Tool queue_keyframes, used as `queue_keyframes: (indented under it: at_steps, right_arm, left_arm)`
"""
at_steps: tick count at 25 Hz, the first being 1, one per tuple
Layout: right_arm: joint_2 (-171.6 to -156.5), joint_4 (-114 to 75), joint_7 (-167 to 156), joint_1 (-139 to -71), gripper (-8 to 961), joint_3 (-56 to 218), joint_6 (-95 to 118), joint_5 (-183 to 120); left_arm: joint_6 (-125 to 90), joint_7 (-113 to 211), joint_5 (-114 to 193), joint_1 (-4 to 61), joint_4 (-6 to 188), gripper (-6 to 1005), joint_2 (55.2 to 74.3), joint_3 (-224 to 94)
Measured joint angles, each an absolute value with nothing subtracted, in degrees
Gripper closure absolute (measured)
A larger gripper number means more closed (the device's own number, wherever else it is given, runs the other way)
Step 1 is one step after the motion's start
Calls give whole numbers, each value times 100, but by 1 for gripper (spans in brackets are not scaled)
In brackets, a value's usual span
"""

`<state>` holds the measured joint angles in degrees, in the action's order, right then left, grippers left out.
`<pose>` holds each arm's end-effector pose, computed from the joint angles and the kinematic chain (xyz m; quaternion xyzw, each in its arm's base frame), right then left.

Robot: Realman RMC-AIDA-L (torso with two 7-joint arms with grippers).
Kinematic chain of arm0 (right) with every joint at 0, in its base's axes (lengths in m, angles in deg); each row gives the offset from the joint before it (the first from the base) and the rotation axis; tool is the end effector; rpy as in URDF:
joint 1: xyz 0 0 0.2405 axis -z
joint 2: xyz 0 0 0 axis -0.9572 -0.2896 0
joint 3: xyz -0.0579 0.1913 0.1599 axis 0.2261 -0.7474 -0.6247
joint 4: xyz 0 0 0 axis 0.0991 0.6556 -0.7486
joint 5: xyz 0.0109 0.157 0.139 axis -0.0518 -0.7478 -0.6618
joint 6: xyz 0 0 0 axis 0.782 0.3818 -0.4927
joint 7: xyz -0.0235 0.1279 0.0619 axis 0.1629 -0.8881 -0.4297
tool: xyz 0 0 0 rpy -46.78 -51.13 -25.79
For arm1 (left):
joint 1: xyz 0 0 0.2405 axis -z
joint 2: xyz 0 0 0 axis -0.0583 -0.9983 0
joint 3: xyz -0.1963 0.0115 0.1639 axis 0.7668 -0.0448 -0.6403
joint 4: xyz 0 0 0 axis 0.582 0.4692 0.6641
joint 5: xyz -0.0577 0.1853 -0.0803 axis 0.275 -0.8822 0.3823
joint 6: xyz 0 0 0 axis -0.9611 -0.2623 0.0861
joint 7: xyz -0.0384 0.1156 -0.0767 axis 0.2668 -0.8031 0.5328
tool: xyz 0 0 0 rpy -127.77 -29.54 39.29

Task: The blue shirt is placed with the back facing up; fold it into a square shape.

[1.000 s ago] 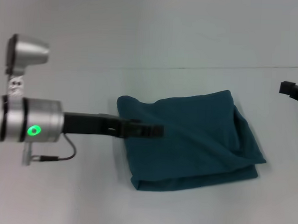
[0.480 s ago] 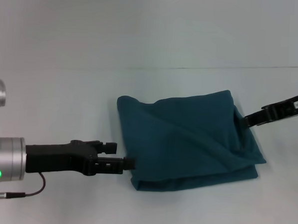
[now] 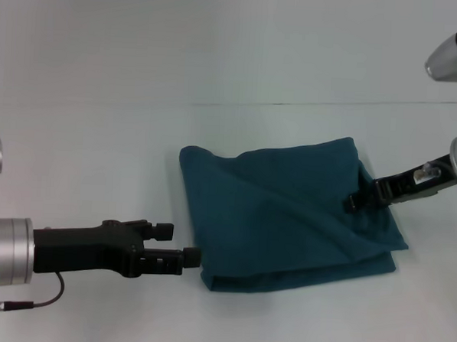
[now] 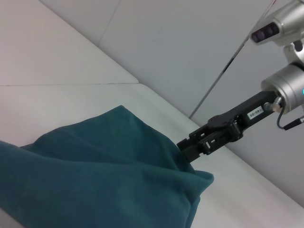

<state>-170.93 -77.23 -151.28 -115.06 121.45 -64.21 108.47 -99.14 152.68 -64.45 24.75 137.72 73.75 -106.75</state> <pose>0.2308 0.3970 0.0427 -0.8168 0.5272 -0.0449 0.2297 -0.2357 0.3219 -0.0205 -0.9057 -0.3533 -0.2269 0.0585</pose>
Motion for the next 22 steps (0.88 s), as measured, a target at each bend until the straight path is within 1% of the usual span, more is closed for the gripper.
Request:
queue_keyframes:
  at_steps: [8,13,22]
  right_arm:
    - [-17098,-7450,-15036,-11455,288,12125,-6097,10614]
    - [-17078,-7332,-14981,-11451,508,12104,-6038,10554]
    - [-17023,-7279,-14959,-11455,865,11985,-5995,10553]
  left_arm:
    - [-9883,15256,-6446,2489,13772,62,7374,-10699]
    - [-9859,15254,-6446,2504,13775,62,7374,-10700]
    - [-9845,15190,-6445,2493,13773,63,7374,-10704]
